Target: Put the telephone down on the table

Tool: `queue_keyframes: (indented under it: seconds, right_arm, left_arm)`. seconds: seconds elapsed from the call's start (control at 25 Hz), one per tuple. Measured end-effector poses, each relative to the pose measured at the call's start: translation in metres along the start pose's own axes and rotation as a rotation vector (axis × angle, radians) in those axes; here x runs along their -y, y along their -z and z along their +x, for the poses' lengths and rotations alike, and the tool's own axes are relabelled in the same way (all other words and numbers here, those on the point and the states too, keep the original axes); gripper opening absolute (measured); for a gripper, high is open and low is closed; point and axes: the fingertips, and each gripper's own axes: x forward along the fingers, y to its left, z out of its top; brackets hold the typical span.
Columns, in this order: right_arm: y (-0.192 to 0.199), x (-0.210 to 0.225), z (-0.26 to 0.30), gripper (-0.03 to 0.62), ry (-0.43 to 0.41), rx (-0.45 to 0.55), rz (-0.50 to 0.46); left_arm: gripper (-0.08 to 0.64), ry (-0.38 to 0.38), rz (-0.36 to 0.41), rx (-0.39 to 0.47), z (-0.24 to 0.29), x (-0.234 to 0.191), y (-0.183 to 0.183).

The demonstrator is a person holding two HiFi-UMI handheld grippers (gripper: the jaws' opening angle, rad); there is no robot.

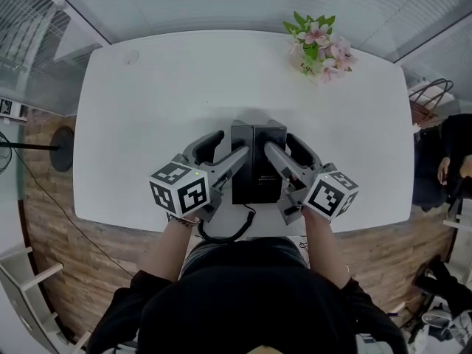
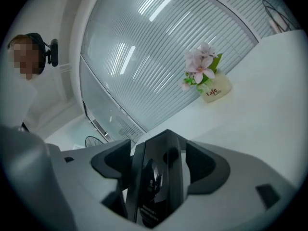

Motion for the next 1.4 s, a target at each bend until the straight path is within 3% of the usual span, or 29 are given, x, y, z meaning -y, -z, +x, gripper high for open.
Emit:
queue_keyframes:
  seconds: [0.32,0.6,0.84,1.16,1.4]
  right_arm:
    - [-0.04,-0.029,-0.025,0.342,0.029,0.154,-0.101]
    - [-0.054,-0.061,-0.03,0.342,-0.004,0.181,-0.231]
    - [-0.065,-0.081,-0.035,0.342,-0.036,0.219,-0.275]
    - [-0.085,-0.109,-0.049,0.334,-0.089,0.297,-0.321]
    - [-0.099,-0.134,-0.059,0.32,-0.124,0.34,-0.392]
  left_arm:
    - [0.324,-0.019,0.094,0.088,-0.022,0.018,-0.025]
    - [0.324,0.011,0.133,0.145,-0.034,0.039,-0.048]
    - [0.324,0.037,0.142,0.183,-0.044,0.052,-0.063]
    - [0.322,0.056,0.265,0.246,-0.061,0.086,-0.089]
    - [0.317,0.077,0.298,0.274,-0.069,0.104,-0.101]
